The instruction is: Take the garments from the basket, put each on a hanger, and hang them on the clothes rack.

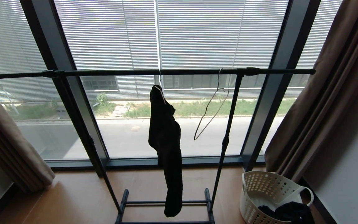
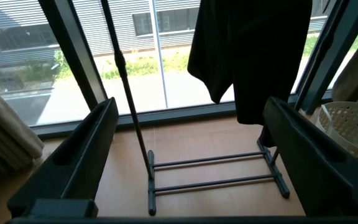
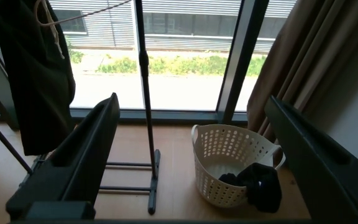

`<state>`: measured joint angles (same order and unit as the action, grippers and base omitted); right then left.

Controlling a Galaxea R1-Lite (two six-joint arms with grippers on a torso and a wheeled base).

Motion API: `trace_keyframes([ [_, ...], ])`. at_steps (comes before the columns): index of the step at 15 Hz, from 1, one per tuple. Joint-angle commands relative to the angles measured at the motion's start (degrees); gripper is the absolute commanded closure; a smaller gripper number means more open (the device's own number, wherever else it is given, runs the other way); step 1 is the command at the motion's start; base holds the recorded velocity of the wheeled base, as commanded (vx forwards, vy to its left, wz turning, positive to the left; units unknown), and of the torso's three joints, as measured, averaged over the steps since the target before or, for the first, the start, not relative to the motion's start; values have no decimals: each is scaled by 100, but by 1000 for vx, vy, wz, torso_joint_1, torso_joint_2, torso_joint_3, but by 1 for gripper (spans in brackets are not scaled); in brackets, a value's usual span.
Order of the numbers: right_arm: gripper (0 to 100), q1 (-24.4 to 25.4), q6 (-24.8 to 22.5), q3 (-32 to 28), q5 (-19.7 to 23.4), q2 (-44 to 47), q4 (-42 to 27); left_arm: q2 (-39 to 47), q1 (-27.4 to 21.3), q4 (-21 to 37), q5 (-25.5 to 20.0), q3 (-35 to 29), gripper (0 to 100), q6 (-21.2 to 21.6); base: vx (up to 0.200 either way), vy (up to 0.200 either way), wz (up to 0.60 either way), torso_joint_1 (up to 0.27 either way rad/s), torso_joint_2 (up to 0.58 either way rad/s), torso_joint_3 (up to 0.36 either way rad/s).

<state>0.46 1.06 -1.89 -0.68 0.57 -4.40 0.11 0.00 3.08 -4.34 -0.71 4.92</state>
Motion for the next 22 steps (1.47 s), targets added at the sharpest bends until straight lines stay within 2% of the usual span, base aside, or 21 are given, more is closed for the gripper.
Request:
trace_keyframes([
  [1,0,-2,-1,-4,-2,4,-8,7,0,8,-23,0,0,0,0,0,0,-149,349,203],
  [10,0,-2,-1,-4,7,13,-17,7,0,8,-58,0,0,-9,0,0,0,-160,388,231],
  [22,0,-2,-1,-4,7,4,-17,7,-9,8,-58,0,0,-9,0,0,0,-178,530,348],
])
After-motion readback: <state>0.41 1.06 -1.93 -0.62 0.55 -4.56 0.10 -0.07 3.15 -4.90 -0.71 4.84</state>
